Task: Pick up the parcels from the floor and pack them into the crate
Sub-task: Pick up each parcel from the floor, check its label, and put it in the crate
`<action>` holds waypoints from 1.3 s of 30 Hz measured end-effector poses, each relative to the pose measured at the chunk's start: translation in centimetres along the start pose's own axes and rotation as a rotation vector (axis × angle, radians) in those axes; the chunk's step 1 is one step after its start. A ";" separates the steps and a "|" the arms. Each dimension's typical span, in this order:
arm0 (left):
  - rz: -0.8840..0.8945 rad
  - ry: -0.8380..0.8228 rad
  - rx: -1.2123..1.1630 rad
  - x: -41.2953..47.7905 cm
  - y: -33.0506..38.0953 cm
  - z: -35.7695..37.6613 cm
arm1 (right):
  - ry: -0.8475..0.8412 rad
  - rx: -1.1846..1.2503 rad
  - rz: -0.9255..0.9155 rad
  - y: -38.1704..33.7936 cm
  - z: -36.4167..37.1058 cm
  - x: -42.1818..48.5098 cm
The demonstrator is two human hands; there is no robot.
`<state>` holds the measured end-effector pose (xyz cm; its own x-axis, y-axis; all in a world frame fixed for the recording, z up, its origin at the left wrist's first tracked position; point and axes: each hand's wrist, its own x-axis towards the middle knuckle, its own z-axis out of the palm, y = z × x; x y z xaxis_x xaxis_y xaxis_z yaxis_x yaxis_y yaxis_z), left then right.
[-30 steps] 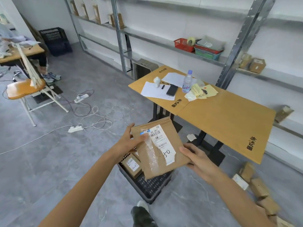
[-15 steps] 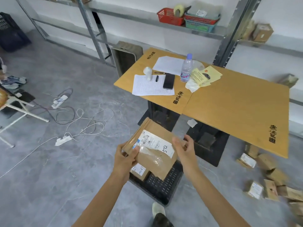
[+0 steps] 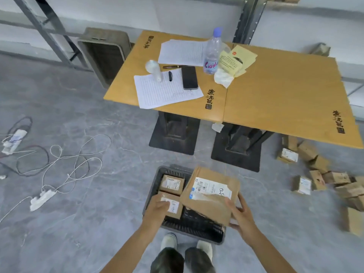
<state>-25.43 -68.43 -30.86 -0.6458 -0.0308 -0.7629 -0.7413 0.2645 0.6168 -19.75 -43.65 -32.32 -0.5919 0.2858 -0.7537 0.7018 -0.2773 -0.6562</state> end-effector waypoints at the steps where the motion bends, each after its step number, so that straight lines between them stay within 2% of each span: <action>1: 0.010 -0.007 0.087 1.7 -1.2 -0.2 | 0.034 -0.013 0.029 1.4 -0.2 1.7; 5: 0.081 -0.081 0.455 9.6 -6.3 1.3 | 0.123 -0.095 0.082 7.8 -0.4 9.9; 11: 0.216 -0.156 0.716 24.9 -15.9 7.5 | 0.158 -0.209 0.025 18.7 1.6 26.1; 17: 0.376 -0.144 1.073 38.6 -25.4 12.3 | 0.217 -0.129 -0.134 27.7 5.2 38.8; 21: 0.423 -0.128 1.299 44.6 -29.2 14.0 | 0.258 0.034 -0.087 33.6 4.9 44.3; 24: 0.438 -0.152 1.442 47.7 -30.6 14.2 | 0.248 -0.023 -0.059 34.3 4.0 47.8; 29: 0.351 -0.216 1.589 50.2 -32.9 13.1 | 0.266 -0.189 -0.057 36.0 4.2 51.6; 32: 0.493 -0.263 1.569 50.0 -33.4 13.5 | 0.295 -0.302 -0.034 37.1 5.0 53.1; 35: 0.590 -0.304 1.671 50.2 -33.0 14.1 | 0.336 -0.404 0.008 37.3 5.6 54.0; 39: 0.609 -0.237 1.803 49.4 -32.0 15.5 | 0.264 -0.467 0.211 36.1 5.6 53.8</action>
<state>-30.80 -63.50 -91.25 -0.5572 0.5091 -0.6560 0.6819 0.7314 -0.0116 -28.47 -43.45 -96.80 -0.3426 0.5044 -0.7926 0.9302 0.0641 -0.3613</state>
